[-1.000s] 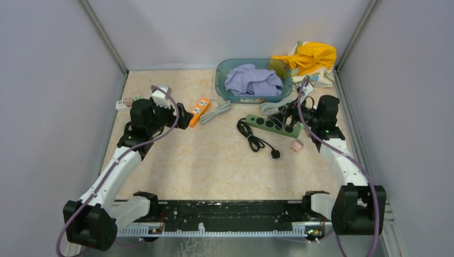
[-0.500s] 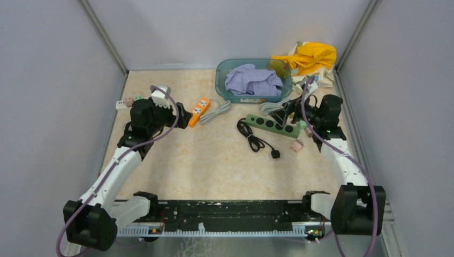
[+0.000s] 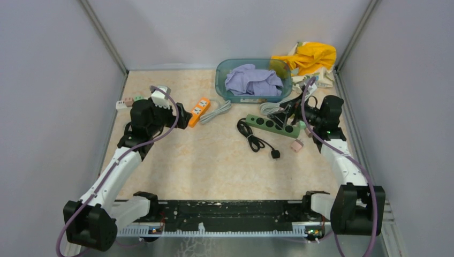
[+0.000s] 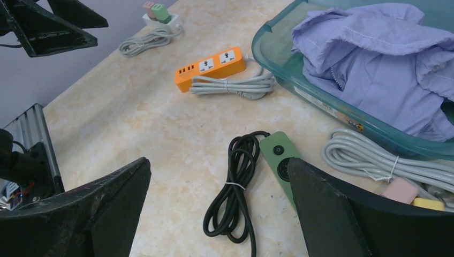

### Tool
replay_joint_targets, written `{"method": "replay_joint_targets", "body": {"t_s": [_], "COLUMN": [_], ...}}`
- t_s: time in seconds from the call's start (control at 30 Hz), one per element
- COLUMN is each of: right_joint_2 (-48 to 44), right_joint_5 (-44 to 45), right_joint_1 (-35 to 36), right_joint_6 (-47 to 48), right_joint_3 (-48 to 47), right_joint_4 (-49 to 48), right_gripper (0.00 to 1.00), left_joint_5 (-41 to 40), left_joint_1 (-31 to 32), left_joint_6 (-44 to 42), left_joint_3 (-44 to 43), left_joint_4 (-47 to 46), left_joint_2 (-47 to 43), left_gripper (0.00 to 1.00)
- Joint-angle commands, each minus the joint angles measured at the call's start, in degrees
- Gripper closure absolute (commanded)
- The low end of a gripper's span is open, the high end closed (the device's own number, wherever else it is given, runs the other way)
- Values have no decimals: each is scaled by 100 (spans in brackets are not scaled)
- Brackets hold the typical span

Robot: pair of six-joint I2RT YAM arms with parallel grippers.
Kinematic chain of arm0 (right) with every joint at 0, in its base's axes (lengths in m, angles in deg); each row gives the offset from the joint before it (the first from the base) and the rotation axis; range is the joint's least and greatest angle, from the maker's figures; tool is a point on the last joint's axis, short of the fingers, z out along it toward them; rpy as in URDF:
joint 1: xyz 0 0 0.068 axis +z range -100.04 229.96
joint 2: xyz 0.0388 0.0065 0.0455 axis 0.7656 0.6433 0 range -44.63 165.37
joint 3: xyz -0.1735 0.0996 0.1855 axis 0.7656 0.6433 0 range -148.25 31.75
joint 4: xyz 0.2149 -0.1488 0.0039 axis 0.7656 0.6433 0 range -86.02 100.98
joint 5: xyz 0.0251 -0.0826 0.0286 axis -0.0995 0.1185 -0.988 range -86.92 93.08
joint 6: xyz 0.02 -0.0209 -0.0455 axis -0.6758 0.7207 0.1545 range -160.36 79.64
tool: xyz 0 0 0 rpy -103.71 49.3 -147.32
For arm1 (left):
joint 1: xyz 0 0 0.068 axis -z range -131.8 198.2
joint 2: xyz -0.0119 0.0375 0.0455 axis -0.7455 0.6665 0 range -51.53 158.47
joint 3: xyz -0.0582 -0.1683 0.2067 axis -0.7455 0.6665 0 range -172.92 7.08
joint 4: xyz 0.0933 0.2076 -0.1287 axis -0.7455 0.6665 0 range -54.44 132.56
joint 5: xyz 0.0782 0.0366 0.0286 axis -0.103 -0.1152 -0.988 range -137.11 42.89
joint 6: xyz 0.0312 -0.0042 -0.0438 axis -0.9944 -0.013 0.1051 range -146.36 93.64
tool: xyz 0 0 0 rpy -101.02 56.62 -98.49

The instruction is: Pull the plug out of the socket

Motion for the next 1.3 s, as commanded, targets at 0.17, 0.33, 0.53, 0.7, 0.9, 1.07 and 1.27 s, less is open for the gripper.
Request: {"method": "replay_joint_targets", "body": {"t_s": [0.17, 0.33, 0.53, 0.7, 0.9, 1.07, 1.27], "right_joint_2": [-165, -168, -172, -177, -177, -181, -186], "right_joint_5": [-176, -163, -164, -164, -164, -164, -162], "right_joint_1": [-68, -71, -72, -76, -84, -82, -82], "right_joint_6": [74, 106, 130, 140, 159, 156, 152], "right_joint_3": [-36, -54, -78, -80, -89, -96, -98], "right_joint_4": [-193, -134, -91, -72, -46, -37, -28], "right_gripper": [1, 1, 1, 1, 1, 1, 1], "left_joint_5": [-45, -50, -51, -70, -75, -93, -187], "left_joint_1": [-42, -42, -51, -60, -85, -98, -151], "left_joint_6": [-65, -57, -47, -37, -4, 37, 178], "left_joint_3": [52, 54, 52, 49, 23, -3, -61], "left_joint_4": [-137, -141, -133, -118, -73, -35, 60], "left_joint_2": [-82, -62, -24, 15, 76, 141, 324], "left_gripper": [0, 0, 0, 0, 0, 0, 0]}}
